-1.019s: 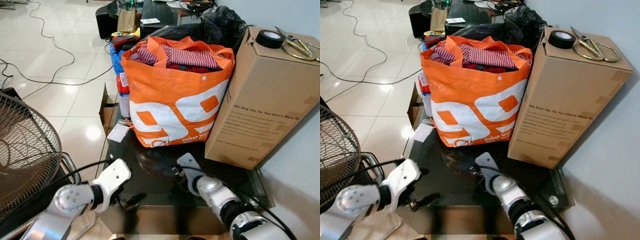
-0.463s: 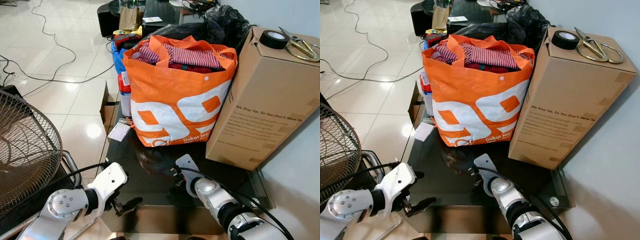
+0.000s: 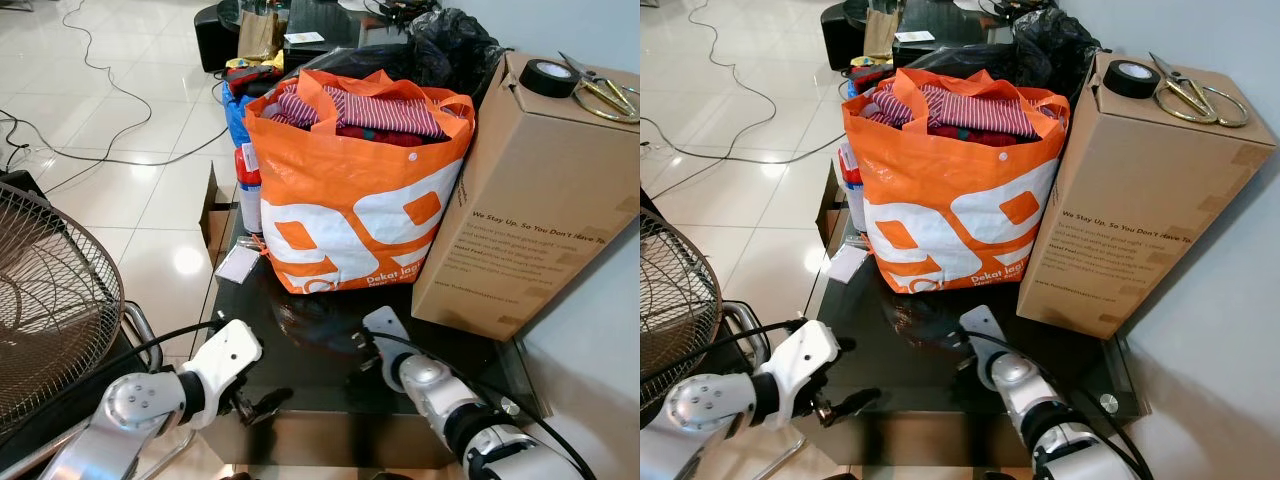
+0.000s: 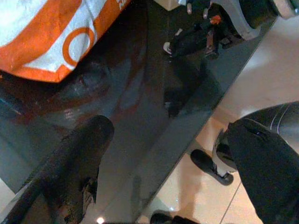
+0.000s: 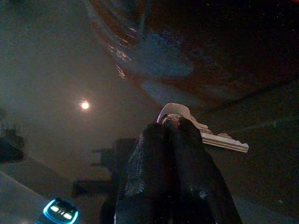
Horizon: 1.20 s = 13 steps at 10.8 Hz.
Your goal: Hang keys on a hook
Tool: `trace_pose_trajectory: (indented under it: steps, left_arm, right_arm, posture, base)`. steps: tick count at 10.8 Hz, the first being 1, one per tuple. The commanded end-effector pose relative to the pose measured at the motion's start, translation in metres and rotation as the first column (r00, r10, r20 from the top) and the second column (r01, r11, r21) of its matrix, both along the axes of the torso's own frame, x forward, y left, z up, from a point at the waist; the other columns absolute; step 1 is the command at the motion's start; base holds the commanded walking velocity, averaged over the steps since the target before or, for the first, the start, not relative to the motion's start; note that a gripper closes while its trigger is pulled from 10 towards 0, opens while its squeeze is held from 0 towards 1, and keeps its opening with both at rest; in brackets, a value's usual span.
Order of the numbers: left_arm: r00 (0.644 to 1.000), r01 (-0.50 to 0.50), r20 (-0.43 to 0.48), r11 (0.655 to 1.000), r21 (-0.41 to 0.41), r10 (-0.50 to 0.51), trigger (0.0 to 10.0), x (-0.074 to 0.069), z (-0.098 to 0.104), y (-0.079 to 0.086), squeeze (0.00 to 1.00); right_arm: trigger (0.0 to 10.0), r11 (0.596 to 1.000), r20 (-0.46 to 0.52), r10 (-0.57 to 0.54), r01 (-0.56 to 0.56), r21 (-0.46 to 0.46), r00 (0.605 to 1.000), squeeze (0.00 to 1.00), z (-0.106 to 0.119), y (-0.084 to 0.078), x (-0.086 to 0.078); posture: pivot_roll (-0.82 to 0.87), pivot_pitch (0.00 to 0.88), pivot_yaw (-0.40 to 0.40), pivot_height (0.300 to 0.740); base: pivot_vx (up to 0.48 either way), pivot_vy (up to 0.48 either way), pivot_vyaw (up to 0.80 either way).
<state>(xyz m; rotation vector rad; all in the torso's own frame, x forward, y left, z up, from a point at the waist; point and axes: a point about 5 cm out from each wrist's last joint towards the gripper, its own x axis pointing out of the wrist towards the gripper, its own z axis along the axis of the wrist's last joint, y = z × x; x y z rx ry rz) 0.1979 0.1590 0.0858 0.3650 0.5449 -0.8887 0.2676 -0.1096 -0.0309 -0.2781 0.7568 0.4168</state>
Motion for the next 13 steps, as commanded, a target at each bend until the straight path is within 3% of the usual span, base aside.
trace_pose_trajectory:
  steps: [1, 4, 5, 6, 7, 8, 9, 10, 11, 13]
  left_arm:
    - [1.000, 0.010, 0.005, 1.000, 0.003, -0.010, 10.0, 0.003, -0.002, -0.002, 0.00]
    - [0.999, -0.010, 0.046, 1.000, -0.011, 0.010, 10.0, 0.014, -0.001, -0.006, 0.00]
    - [0.998, -0.019, 0.059, 1.000, -0.011, 0.020, 10.0, 0.016, -0.001, -0.005, 0.00]
    - [0.997, -0.023, 0.069, 1.000, -0.013, 0.024, 10.0, 0.019, -0.001, -0.005, 0.00]
    - [0.996, -0.027, 0.082, 0.999, -0.019, 0.028, 10.0, 0.024, 0.000, -0.006, 0.00]
    - [0.996, -0.023, 0.086, 0.999, -0.025, 0.025, 10.0, 0.027, -0.001, -0.007, 0.00]
    - [0.995, -0.009, 0.100, 1.000, -0.027, 0.012, 10.0, 0.032, -0.002, -0.013, 0.00]
    - [0.992, -0.024, 0.124, 0.999, -0.032, 0.028, 10.0, 0.038, 0.000, -0.015, 0.00]
    - [0.991, -0.035, 0.131, 0.999, -0.034, 0.039, 10.0, 0.041, 0.000, -0.015, 0.00]
    - [0.992, -0.007, 0.125, 1.000, -0.025, 0.010, 10.0, 0.034, 0.000, -0.013, 0.00]
  right_arm:
    - [0.0, 0.999, 0.004, -0.034, 0.034, 0.002, 0.999, 0.00, -0.001, -0.007, -0.001]
    - [0.0, 0.996, 0.116, 0.033, -0.042, 0.079, 0.993, 0.00, 0.030, -0.016, 0.022]
    - [0.0, 0.983, 0.126, 0.131, -0.145, 0.113, 0.983, 0.00, 0.048, -0.022, 0.022]
    - [0.3, 0.955, 0.100, 0.244, -0.257, 0.151, 0.965, 0.00, 0.064, -0.031, 0.009]
    - [0.9, 0.955, 0.135, 0.251, -0.268, 0.124, 0.958, 0.00, 0.076, -0.040, 0.007]
    - [4.4, 0.964, 0.155, 0.234, -0.250, 0.088, 0.960, 0.00, 0.081, -0.043, 0.009]
    - [10.0, 0.978, 0.166, 0.195, -0.205, 0.043, 0.967, 0.00, 0.082, -0.043, 0.010]
    - [10.0, 0.988, 0.171, 0.123, -0.137, 0.072, 0.978, 0.72, 0.081, -0.037, 0.012]
    - [10.0, 0.989, 0.171, 0.116, -0.130, 0.069, 0.978, 1.00, 0.075, -0.025, 0.016]
    - [10.0, 0.994, 0.154, 0.097, -0.102, 0.026, 0.983, 1.00, 0.057, -0.006, 0.020]
  posture:
    - [-0.07, 0.000, -0.030, 0.740]
    - [-0.07, 0.000, -0.049, 0.740]
    - [-0.07, 0.000, -0.052, 0.740]
    - [-0.07, 0.000, -0.053, 0.740]
    - [-0.08, 0.000, -0.045, 0.740]
    - [-0.10, 0.000, -0.034, 0.740]
    - [-0.09, 0.000, -0.045, 0.740]
    - [-0.07, 0.000, -0.055, 0.740]
    - [-0.07, 0.000, -0.046, 0.740]
    - [-0.08, 0.000, -0.029, 0.740]
  base:
    - [0.000, 0.000, 0.00]
    - [0.000, 0.000, 0.00]
    - [0.000, 0.000, 0.00]
    - [0.000, 0.000, 0.00]
    - [0.000, 0.000, 0.00]
    - [0.000, 0.000, 0.00]
    - [0.000, 0.000, 0.00]
    - [0.000, 0.000, 0.00]
    - [0.000, 0.000, 0.00]
    - [0.000, 0.000, 0.00]
